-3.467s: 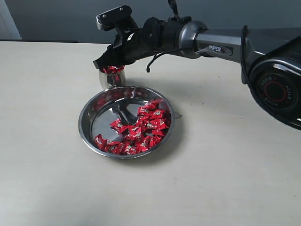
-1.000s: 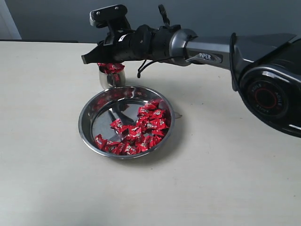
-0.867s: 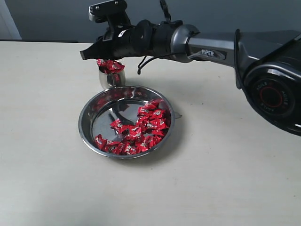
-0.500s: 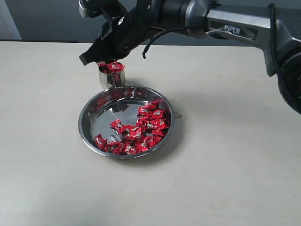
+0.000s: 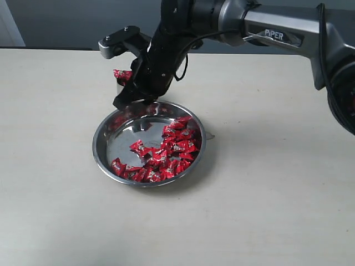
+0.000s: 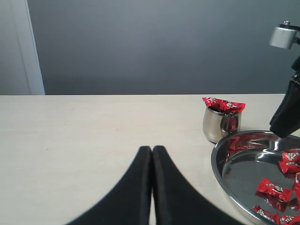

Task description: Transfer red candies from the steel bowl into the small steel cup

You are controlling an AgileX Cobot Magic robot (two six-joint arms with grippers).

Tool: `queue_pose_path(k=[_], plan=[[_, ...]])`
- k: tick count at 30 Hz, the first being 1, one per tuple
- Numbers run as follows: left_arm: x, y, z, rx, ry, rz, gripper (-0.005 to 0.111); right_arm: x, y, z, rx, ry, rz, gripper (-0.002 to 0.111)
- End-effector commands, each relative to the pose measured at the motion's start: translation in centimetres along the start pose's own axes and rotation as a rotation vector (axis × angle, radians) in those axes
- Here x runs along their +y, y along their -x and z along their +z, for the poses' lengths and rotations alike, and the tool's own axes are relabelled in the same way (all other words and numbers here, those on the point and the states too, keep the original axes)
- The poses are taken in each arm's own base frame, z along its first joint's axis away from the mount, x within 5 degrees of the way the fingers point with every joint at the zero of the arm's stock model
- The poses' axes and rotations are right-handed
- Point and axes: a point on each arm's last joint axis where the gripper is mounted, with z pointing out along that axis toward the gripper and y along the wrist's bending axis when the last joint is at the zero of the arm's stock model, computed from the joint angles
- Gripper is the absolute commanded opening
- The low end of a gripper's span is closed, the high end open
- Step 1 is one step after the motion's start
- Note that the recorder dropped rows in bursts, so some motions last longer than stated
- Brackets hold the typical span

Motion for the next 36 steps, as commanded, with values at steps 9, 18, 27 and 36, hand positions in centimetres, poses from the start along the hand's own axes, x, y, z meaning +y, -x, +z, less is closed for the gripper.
queue_pose_path(k=[9,18,27,36], plan=[[0.0,0.1,0.0,-0.010,0.001,-0.004,0.000,-0.7,-1.8,3.8,0.124,0.052,0.023,0.025],[0.0,0.1,0.0,-0.010,0.001,-0.004,0.000,-0.5,-2.4,6.6,0.125,0.133,0.032,0.042],[0.0,0.1,0.0,-0.010,0.001,-0.004,0.000,-0.8,-3.0,8.0,0.144,0.136,0.041,0.034],[0.0,0.1,0.0,-0.010,0.001,-0.004,0.000,-0.9,-2.6,7.7,0.111,0.115,0.038,-0.001]])
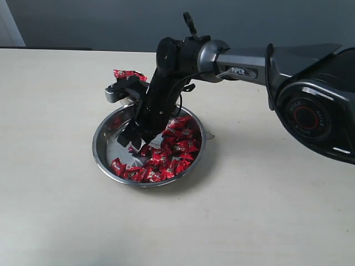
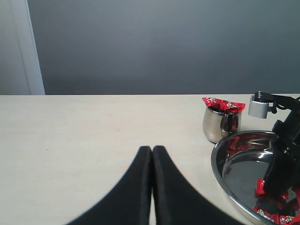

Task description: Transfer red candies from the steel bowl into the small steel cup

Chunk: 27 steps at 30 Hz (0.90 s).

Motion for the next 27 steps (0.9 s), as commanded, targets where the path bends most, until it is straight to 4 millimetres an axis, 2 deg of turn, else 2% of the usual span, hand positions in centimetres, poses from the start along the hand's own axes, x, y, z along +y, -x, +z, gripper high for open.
queue_pose_path(k=[1,6,9,14,16,21,27], plan=[[0.0,0.1,0.0,-0.010,0.001,-0.004,0.000,0.1,0.5,-0.8,-0.037,-0.015,-0.014,-0.001],[0.0,0.1,0.0,-0.010,0.001,-0.004,0.000,0.8,1.4,-3.3,-0.102,-0.044,-0.036,-0.001],[0.0,0.1,0.0,-0.010,0.001,-0.004,0.000,1.0,2.2,-5.8,-0.179,-0.112,-0.071,-0.001],[0.0,0.1,0.0,-0.010,0.001,-0.004,0.000,1.1,4.0,-10.2,-0.386,-0.284,-0.130,-0.001],[0.0,0.1,0.0,-0.010,0.001,-0.004,0.000,0.9,4.7,-11.1,-0.479,-0.329,-0.109,-0.001],[0.0,0.1,0.0,-0.010,0.001,-0.004,0.000,0.5,5.5,-11.5,-0.589,-0.384,-0.107,-0.001],[0.0,0.1,0.0,-0.010,0.001,-0.004,0.000,-0.9,5.9,-10.2,-0.644,-0.429,-0.098,-0.001]])
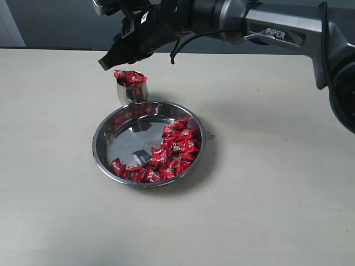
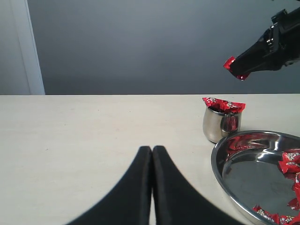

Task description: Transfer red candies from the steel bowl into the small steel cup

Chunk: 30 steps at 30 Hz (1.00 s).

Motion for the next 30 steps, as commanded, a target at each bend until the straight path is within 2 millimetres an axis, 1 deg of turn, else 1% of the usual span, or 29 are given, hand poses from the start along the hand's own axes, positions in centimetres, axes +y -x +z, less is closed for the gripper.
queue_pose_path(k=[1,5,8,12,15,21,25,30], plan=[[0.0,0.1,0.0,-0.010,0.001,-0.004,0.000,-1.0,-0.5,1.2,-0.044,-0.050,0.007,-0.001],[0.0,0.1,0.0,-0.010,0.001,-0.004,0.000,-2.1,-1.6,2.0,-0.027,-0.065,0.027,-0.001],[0.0,0.1,0.0,-0.010,0.001,-0.004,0.000,-2.8,-2.0,2.3,-0.034,-0.084,0.036,-0.001],[0.0,0.1,0.0,-0.010,0.001,-0.004,0.000,-3.5,-2.0,2.3,-0.058,-0.108,0.042,-0.001],[0.0,0.1,0.0,-0.010,0.001,-0.004,0.000,-3.5,-2.2,2.6,-0.060,-0.111,0.044,-0.001],[0.0,0.1,0.0,-0.010,0.001,-0.004,0.000,-3.1,-3.6,4.3,-0.044,-0.102,0.070,-0.001],[0.0,0.1,0.0,-0.010,0.001,-0.004,0.000,-3.1,-3.6,4.4,-0.047,-0.101,0.079,-0.001],[0.0,0.1,0.0,-0.010,0.001,-0.004,0.000,-2.3,-3.4,4.5,-0.056,-0.084,0.103,-0.001]])
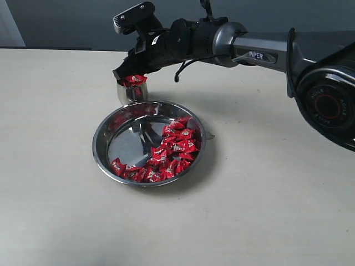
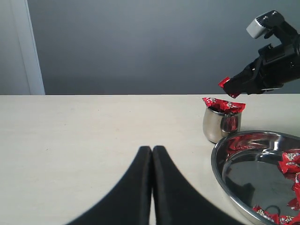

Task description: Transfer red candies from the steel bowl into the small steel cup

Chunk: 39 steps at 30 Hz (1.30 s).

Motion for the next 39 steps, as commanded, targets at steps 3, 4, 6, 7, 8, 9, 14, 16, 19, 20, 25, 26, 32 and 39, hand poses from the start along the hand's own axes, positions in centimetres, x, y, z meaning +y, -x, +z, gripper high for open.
queue_pose_path(k=[3,4,6,7,8,9,14,16,19,20,25,26,32,39], plan=[[0.00,0.05,-0.03,-0.010,0.001,-0.004,0.000,1.10,0.56,-0.02,-0.027,0.010,0.000,-0.001],[0.00,0.05,-0.03,-0.010,0.001,-0.004,0.000,1.08,0.52,0.06,-0.030,0.009,0.006,-0.001],[0.00,0.05,-0.03,-0.010,0.001,-0.004,0.000,1.18,0.50,0.13,-0.033,0.009,0.005,-0.001],[0.00,0.05,-0.03,-0.010,0.001,-0.004,0.000,1.18,0.50,0.13,-0.033,0.009,0.005,-0.001],[0.00,0.05,-0.03,-0.010,0.001,-0.004,0.000,1.17,0.52,0.13,-0.035,0.008,0.003,-0.001],[0.00,0.05,-0.03,-0.010,0.001,-0.004,0.000,1.17,0.52,0.13,-0.035,0.008,0.003,-0.001],[0.00,0.05,-0.03,-0.010,0.001,-0.004,0.000,1.20,0.47,0.13,-0.029,0.011,0.003,-0.001],[0.00,0.05,-0.03,-0.010,0.001,-0.004,0.000,1.20,0.47,0.13,-0.029,0.011,0.003,-0.001],[0.00,0.05,-0.03,-0.010,0.001,-0.004,0.000,1.20,0.47,0.13,-0.029,0.011,0.000,0.003],[0.00,0.05,-0.03,-0.010,0.001,-0.004,0.000,1.20,0.47,0.13,-0.029,0.011,-0.005,0.007],[0.00,0.05,-0.03,-0.010,0.001,-0.004,0.000,1.20,0.47,0.13,-0.029,0.011,-0.011,0.020],[0.00,0.05,-0.03,-0.010,0.001,-0.004,0.000,1.20,0.47,0.13,-0.029,0.011,-0.011,0.019],[0.00,0.05,-0.03,-0.010,0.001,-0.004,0.000,1.26,0.37,0.13,-0.018,0.017,-0.011,0.019],[0.00,0.05,-0.03,-0.010,0.001,-0.004,0.000,1.34,0.22,0.13,-0.002,0.027,-0.014,0.019]])
